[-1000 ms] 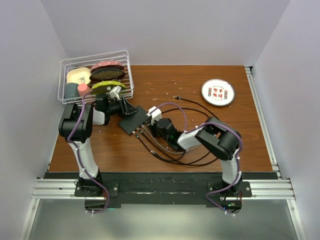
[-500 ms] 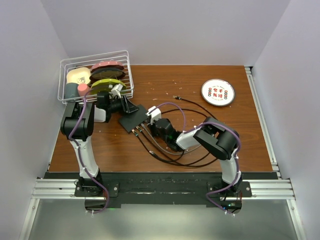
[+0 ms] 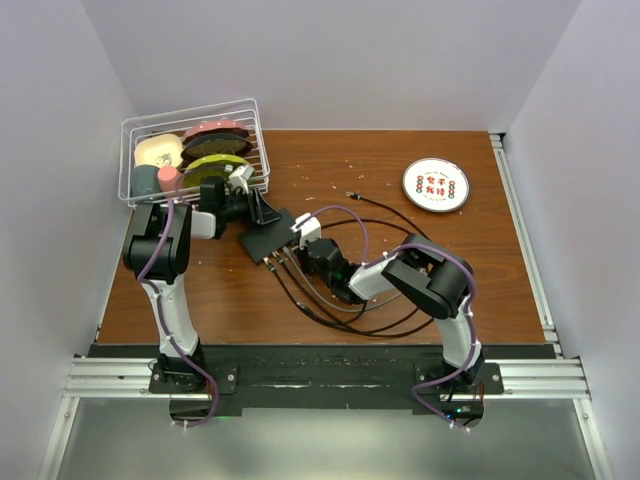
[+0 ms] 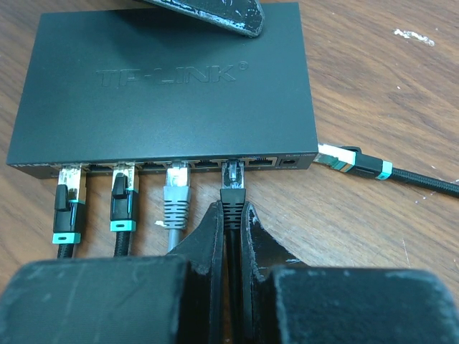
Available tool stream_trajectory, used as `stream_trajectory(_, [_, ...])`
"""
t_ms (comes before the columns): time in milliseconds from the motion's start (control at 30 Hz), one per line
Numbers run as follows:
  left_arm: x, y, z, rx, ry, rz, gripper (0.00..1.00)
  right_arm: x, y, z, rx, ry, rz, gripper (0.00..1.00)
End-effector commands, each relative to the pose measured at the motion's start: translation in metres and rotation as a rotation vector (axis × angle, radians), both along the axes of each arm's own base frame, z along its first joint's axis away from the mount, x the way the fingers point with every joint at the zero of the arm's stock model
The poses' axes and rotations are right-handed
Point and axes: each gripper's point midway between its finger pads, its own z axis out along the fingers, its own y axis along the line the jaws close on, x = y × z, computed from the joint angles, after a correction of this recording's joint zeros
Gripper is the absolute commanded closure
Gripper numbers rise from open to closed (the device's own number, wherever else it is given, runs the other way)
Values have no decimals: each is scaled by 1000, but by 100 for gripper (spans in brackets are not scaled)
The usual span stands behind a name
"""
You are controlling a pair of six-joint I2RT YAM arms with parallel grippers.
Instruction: Insert the plug into the switch port
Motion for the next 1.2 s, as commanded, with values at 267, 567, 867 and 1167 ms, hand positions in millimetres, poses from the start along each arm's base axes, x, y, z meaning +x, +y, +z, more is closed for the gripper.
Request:
stream_trajectory(267, [-95, -52, -32, 7, 282, -225, 68, 21, 4, 18, 64, -60, -67, 100])
stream_trajectory(567, [-118, -57, -45, 42, 344, -249, 73, 32, 10, 24, 48, -55, -106, 100])
stream_trajectory(867, [-142, -64, -53, 63, 395, -283, 94, 41, 12, 32, 61, -80, -134, 100])
stream_trajectory(1167, [-155, -67, -59, 82, 424, -304, 100, 52, 15, 40, 59, -82, -157, 100])
